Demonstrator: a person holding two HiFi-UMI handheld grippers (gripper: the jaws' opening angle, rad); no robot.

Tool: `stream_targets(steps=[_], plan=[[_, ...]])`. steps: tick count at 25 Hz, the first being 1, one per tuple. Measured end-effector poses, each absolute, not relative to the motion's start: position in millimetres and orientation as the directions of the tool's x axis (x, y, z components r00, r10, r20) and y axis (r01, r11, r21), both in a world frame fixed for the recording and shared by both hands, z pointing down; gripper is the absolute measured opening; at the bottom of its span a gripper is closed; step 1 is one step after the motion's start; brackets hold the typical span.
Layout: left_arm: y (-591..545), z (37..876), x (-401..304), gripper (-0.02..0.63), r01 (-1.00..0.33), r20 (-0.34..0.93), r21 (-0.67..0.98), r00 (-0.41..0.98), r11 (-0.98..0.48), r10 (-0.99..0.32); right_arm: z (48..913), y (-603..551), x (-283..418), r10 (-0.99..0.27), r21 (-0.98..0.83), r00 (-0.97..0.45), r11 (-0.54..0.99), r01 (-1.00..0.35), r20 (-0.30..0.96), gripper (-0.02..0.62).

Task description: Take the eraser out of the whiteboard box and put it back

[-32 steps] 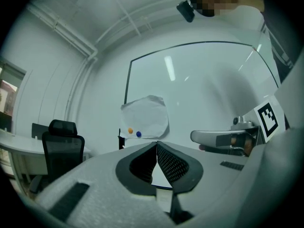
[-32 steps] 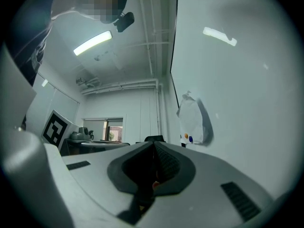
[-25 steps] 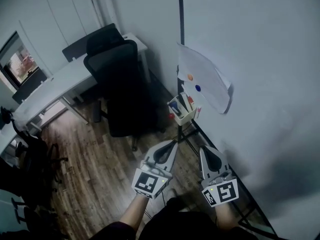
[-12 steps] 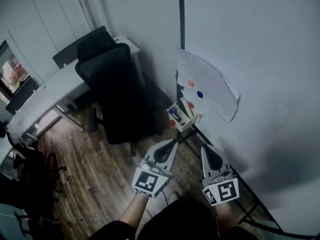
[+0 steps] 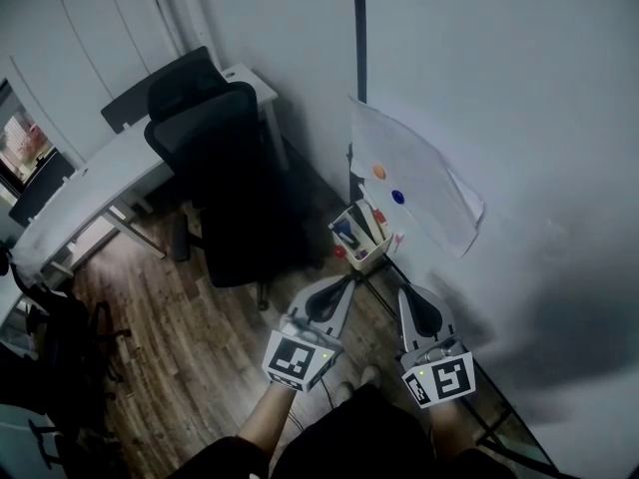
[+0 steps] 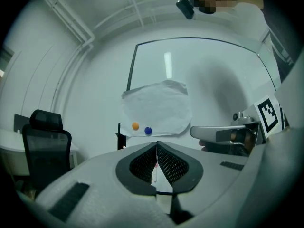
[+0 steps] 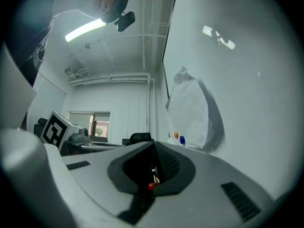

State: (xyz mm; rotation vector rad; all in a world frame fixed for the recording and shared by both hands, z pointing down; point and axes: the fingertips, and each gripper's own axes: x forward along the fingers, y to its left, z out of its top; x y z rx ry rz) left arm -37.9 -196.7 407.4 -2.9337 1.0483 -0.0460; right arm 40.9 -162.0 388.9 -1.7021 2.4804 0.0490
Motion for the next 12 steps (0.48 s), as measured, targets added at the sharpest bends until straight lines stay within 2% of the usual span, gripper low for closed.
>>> stream_targets(steps=[12], plan=[[-225, 410, -26, 0.005, -0.675, 0.044, -0.064, 0.734, -0.735, -0.678, 397, -191, 44, -0.897, -0.063, -0.423, 0.433, -0.899, -0.132, 0.004]])
